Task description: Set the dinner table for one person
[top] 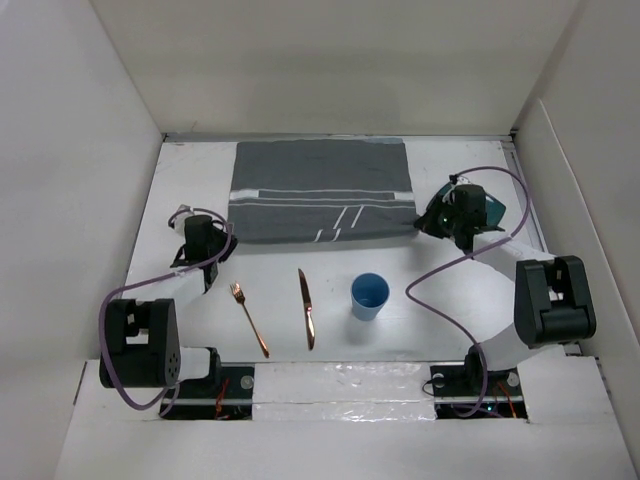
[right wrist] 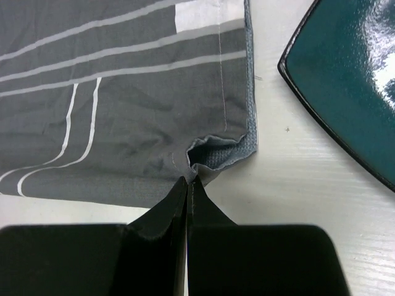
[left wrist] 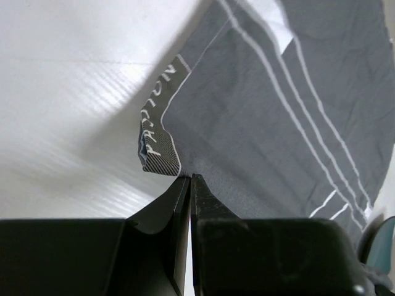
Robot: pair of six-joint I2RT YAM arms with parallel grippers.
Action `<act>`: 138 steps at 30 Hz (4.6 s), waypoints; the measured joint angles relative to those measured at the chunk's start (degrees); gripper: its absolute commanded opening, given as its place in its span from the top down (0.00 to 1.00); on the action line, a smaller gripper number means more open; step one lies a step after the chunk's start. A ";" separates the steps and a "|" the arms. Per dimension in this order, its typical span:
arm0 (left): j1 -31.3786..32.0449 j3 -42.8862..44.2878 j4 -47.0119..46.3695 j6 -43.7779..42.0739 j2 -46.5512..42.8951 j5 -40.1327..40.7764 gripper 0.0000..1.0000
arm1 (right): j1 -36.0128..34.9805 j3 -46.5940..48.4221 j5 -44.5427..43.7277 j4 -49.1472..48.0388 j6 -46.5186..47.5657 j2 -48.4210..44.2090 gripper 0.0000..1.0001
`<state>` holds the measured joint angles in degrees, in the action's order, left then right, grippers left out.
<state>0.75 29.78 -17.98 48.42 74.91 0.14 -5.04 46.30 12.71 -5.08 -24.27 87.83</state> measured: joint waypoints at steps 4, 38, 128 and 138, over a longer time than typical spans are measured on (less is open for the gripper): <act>0.63 -2.97 -2.38 0.26 -0.63 1.18 1.00 | 0.00 -3.58 0.15 -3.50 -0.07 -0.50 1.00; 1.27 0.61 5.62 0.11 -34.29 -13.22 0.65 | 4.09 -8.85 -15.28 5.95 -5.11 -34.03 1.00; 2.49 13.57 24.65 -24.20 -33.07 -28.33 0.65 | -22.05 11.32 -6.73 -37.13 -49.92 26.62 1.00; 2.49 13.27 24.65 -24.17 -33.09 -28.37 0.65 | -21.81 11.96 -5.60 -32.81 -49.68 27.06 0.95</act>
<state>3.25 43.05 6.68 24.25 41.82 -28.23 -26.85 58.26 7.11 -37.89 -73.95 114.89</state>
